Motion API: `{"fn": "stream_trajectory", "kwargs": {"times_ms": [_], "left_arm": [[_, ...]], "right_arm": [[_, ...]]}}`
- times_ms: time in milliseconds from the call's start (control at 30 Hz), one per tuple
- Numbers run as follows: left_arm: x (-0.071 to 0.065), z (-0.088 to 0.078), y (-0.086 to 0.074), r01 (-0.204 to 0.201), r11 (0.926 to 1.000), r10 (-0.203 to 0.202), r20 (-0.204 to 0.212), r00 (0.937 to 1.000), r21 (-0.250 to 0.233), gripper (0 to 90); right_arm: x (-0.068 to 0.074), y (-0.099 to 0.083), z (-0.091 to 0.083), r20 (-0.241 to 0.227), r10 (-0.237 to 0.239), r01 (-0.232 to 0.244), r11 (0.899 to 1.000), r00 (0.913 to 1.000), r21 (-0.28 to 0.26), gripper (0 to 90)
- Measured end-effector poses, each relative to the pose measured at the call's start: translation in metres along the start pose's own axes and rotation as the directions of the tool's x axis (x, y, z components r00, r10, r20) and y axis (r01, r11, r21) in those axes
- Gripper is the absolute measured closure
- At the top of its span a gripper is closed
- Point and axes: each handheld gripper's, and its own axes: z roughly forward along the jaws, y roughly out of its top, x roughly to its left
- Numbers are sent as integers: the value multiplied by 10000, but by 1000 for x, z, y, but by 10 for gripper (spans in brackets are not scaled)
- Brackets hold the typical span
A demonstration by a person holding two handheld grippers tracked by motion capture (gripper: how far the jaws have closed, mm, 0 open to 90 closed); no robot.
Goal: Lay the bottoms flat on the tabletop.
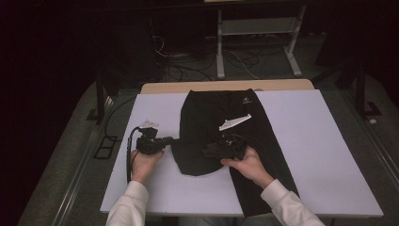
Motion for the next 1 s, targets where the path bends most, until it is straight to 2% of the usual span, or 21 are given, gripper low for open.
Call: {"fn": "stream_trajectory", "kwargs": {"times_ms": [133,300,367,500,667,733,800,900,1000], "left_arm": [[2,1,0,-11,10000,11,-35,10000,52,876],[5,1,0,98,9999,-98,-72,9999,48,877],[6,2,-1,119,9999,-119,-63,9999,67,876],[6,1,0,131,9999,-131,-38,9999,60,876],[5,1,0,120,9999,-120,1,9999,68,875],[5,1,0,106,9999,-106,4,9999,77,875],[5,2,-1,115,9999,-115,14,9999,111,875],[5,2,-1,123,9998,-123,2,9999,141,875],[4,2,-1,96,9998,-96,-8,10000,154,875]], "right_arm": [[11,-1,11,-819,-71,93,9996,9966,265,565],[24,-1,32,-1790,-100,211,9980,9838,601,557],[30,-1,44,-1936,-251,434,9949,9808,911,579],[38,-1,60,-1686,-631,862,9874,9837,1330,607],[41,-3,73,-826,-1110,1237,9779,9904,1686,618],[42,-4,76,-480,-1415,1479,9727,9888,1791,593],[42,-6,77,-331,-1633,1666,9706,9860,1738,587],[44,-6,78,111,-2065,2015,9641,9784,1730,581],[46,-7,79,423,-2300,2201,9609,9723,1679,634]]}}
